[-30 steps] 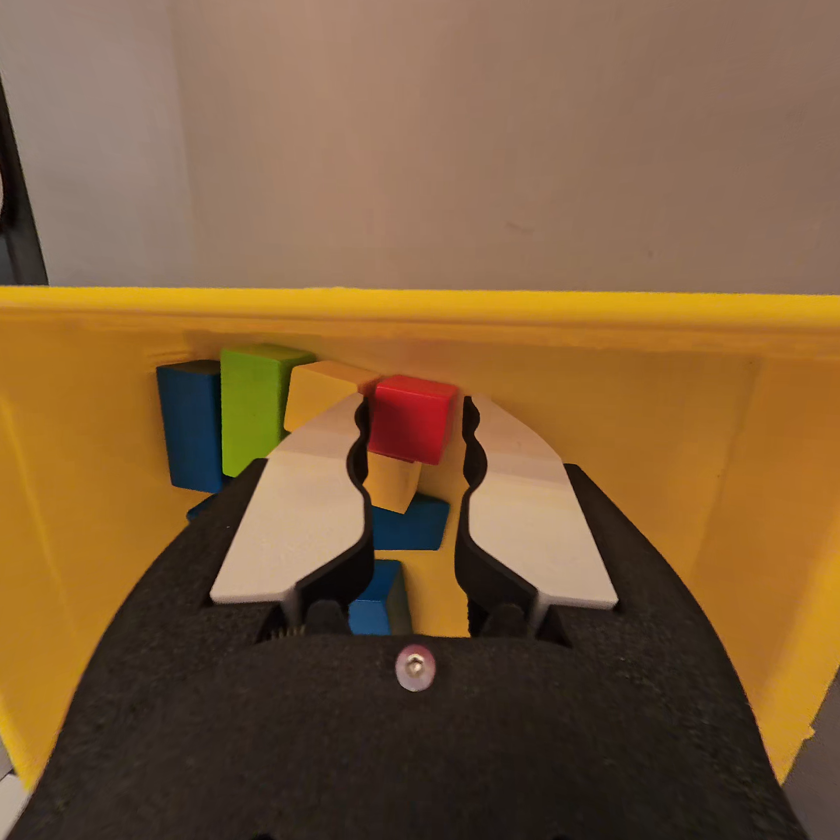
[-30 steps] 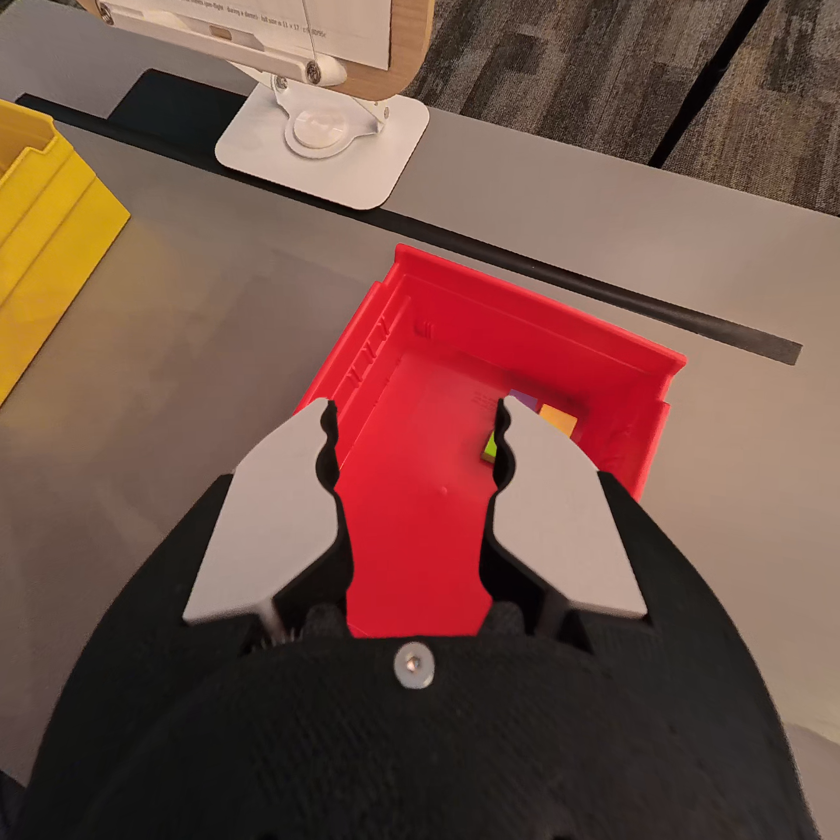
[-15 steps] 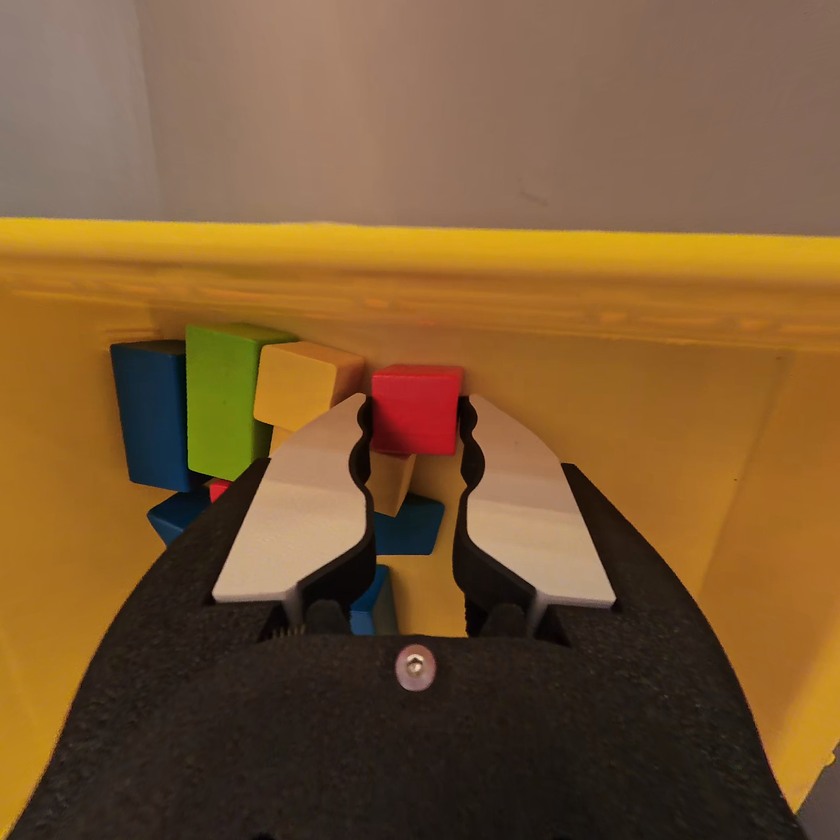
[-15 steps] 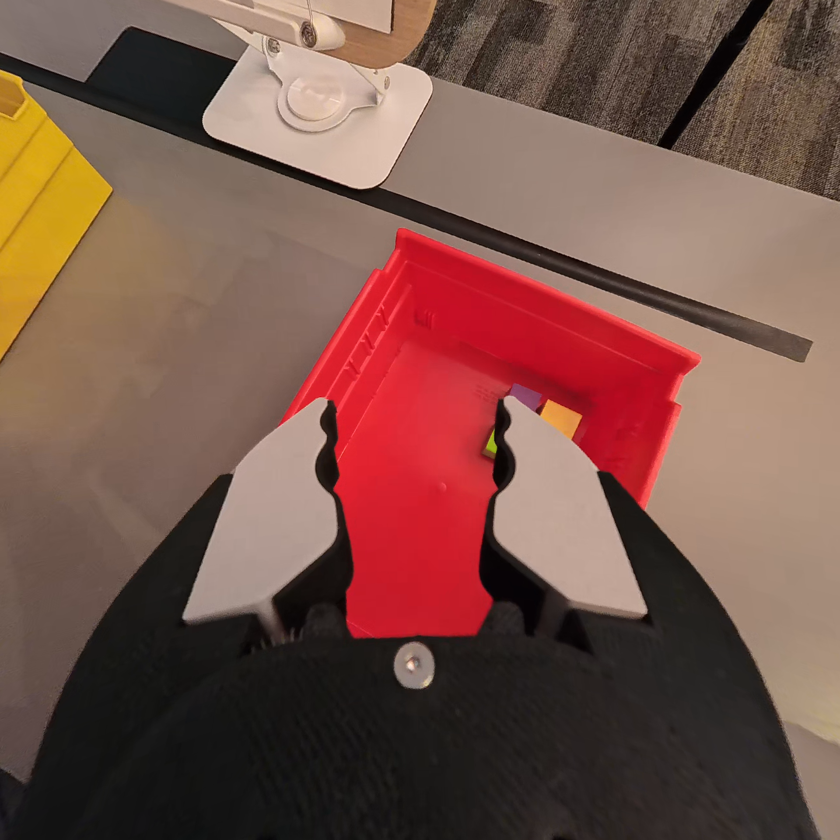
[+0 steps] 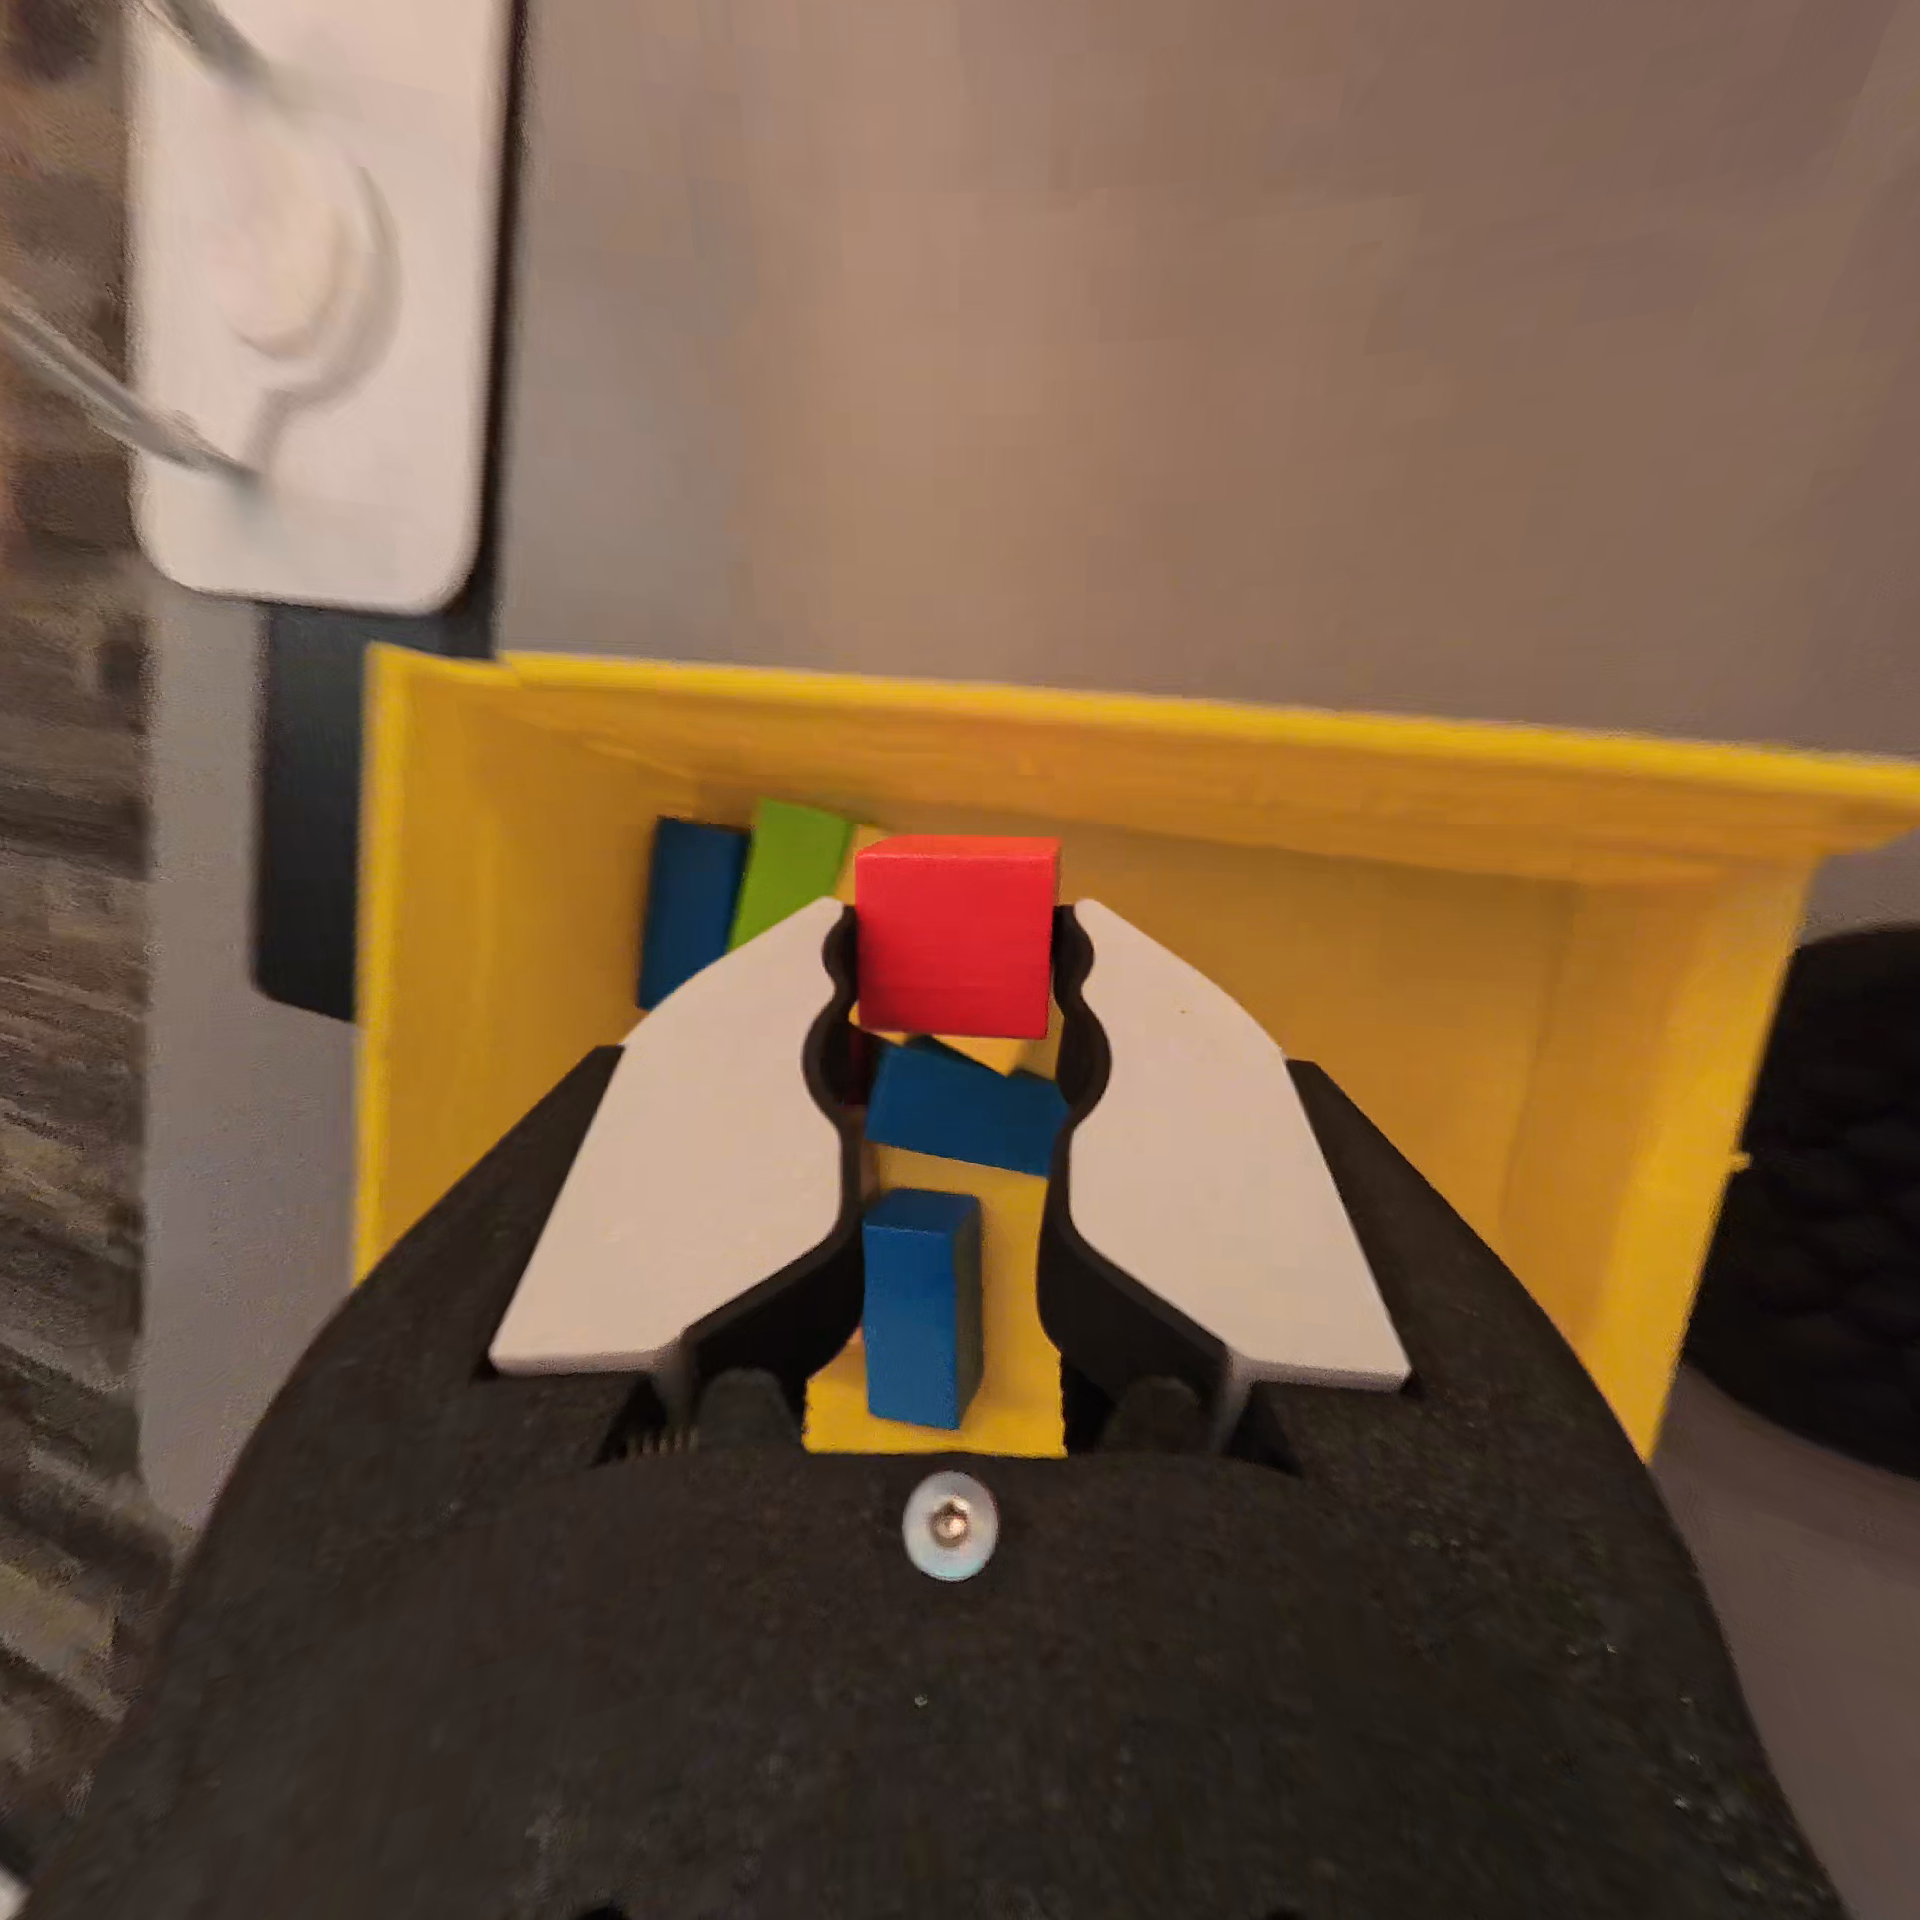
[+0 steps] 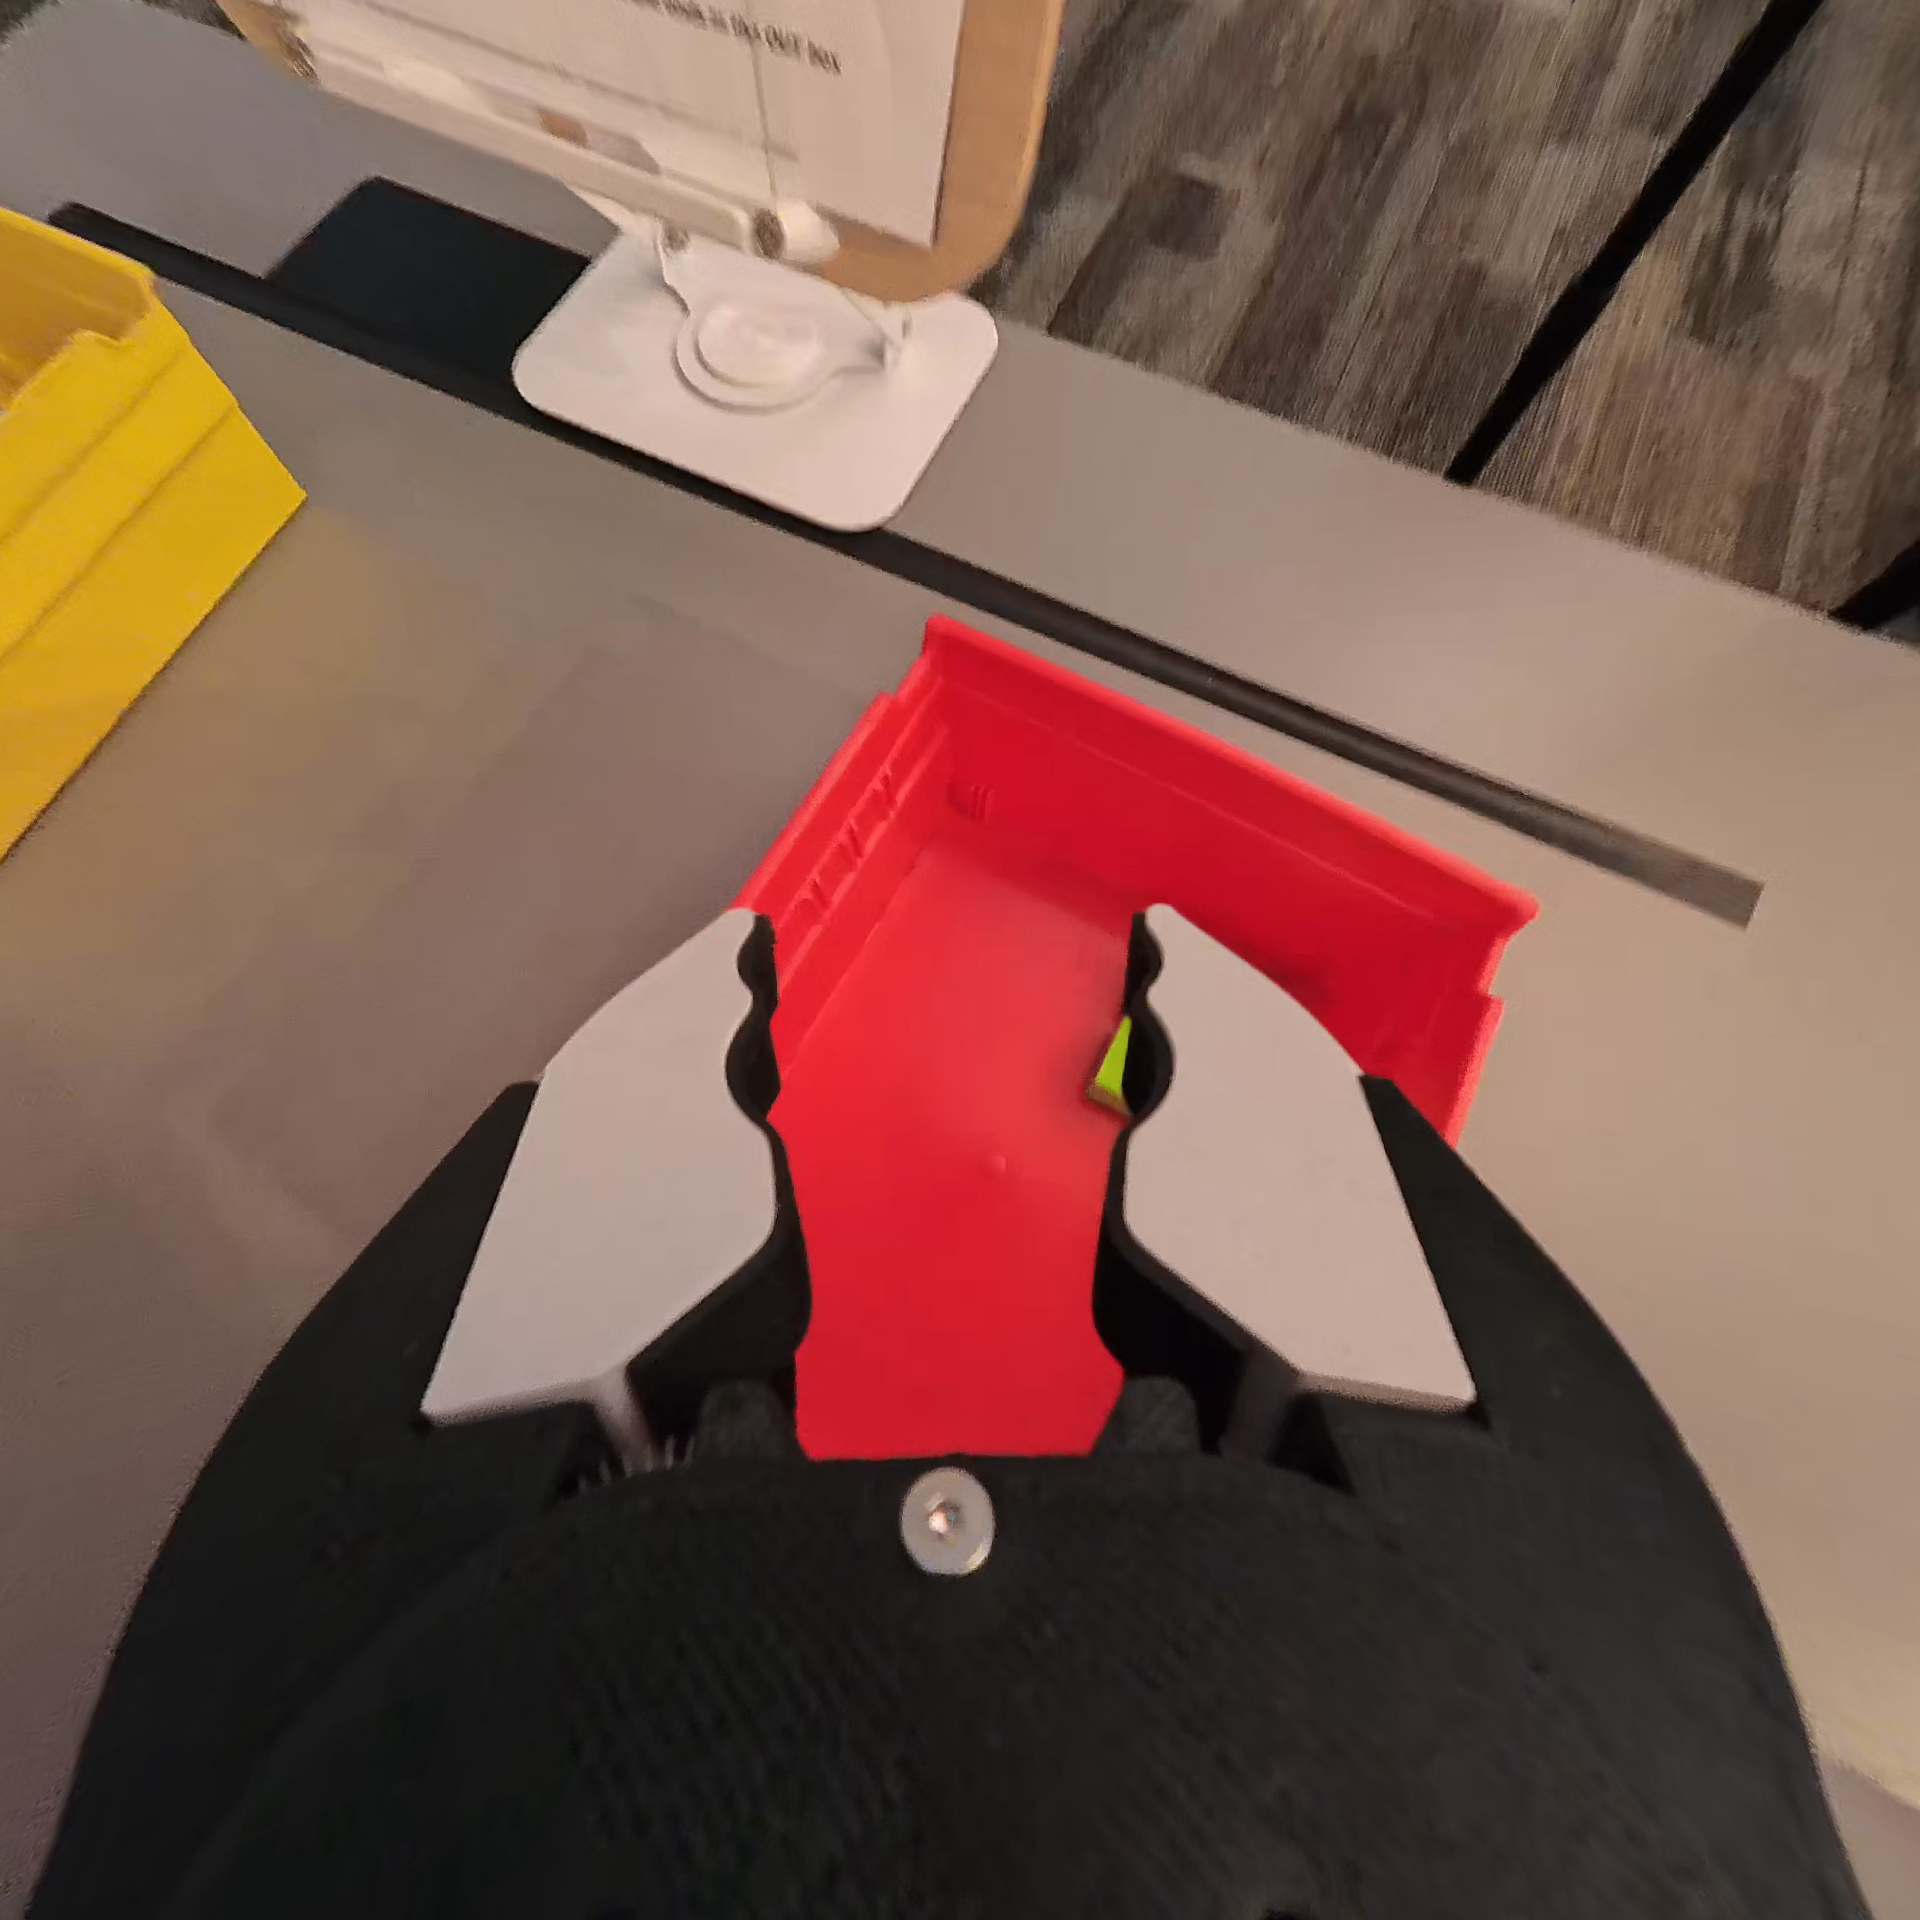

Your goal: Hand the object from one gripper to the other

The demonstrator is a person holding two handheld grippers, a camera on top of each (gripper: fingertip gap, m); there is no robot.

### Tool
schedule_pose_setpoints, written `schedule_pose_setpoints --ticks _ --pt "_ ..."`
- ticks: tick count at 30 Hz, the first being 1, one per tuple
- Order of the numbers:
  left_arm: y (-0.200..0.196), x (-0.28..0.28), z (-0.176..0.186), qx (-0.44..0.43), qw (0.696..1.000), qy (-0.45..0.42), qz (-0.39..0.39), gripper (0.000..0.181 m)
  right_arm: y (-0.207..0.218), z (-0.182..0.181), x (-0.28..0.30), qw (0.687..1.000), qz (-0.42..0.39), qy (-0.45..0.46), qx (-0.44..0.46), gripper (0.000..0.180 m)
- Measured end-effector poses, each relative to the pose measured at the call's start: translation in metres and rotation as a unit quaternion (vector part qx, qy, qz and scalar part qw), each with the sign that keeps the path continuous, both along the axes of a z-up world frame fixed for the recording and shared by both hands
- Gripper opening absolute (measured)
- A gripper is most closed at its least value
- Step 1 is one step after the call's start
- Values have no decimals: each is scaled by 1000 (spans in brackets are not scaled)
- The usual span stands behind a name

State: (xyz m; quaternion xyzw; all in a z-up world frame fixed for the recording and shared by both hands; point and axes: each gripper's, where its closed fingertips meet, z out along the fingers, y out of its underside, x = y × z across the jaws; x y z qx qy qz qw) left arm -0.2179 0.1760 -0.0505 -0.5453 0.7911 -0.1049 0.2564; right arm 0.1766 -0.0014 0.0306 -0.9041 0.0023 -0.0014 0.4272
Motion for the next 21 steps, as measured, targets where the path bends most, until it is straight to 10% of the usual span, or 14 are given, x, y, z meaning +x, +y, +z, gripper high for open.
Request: schedule_pose_setpoints --ticks 5,9,15,21 --pt "-48 51 117 -173 957 -232 11 36 20 53 -59 977 137 -75 145 69" --pt "-110 83 186 -339 872 -350 -52 35 24 91 -156 891 301 -158 300 76" --pt "-158 119 203 -462 809 -358 -53 35 4 118 -242 747 327 -360 454 56" --pt "-180 131 193 -538 762 -351 -80 35 -1 119 -262 730 334 -367 470 48"
